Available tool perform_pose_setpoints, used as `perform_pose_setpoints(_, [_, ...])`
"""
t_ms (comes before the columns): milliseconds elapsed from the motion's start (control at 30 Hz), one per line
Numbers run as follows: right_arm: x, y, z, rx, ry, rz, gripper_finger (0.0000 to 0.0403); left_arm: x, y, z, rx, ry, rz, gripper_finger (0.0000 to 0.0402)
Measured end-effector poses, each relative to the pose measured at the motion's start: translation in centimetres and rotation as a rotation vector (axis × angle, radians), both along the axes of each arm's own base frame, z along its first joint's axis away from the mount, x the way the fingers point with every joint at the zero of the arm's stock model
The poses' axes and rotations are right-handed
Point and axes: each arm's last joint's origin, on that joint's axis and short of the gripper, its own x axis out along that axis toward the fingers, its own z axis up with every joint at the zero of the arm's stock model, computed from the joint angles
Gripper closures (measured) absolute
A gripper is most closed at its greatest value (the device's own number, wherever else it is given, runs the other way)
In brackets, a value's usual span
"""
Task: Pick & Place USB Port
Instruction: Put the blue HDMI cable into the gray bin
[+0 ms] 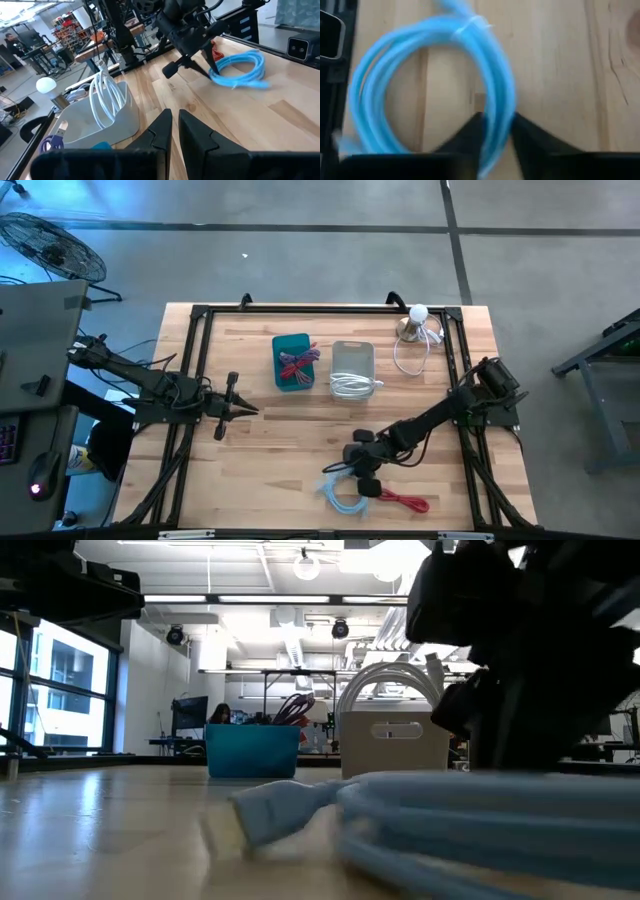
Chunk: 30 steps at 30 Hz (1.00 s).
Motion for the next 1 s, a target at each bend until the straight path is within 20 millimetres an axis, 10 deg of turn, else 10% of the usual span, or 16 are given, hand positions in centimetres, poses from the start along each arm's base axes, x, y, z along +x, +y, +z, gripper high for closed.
perform_pose_setpoints(100, [0.2,0.0,0.1,-0.019,-0.032,0.032,0.0382,0.0,0.0,0.0,-0.007,0.001,0.0,0.0371])
perform_pose_setpoints(567, [1.3,0.9,2.3,-0.24,-0.15,0.058,0.0393,0.0,0.0,-0.2,-0.027,0.025,-0.006,0.0371])
perform_pose_setpoints(1000, [2.1,1.5,11.0,-0.6,-0.259,-0.004,0.0393,0.0,0.0,-0.2,-0.023,0.024,-0.007,0.0371])
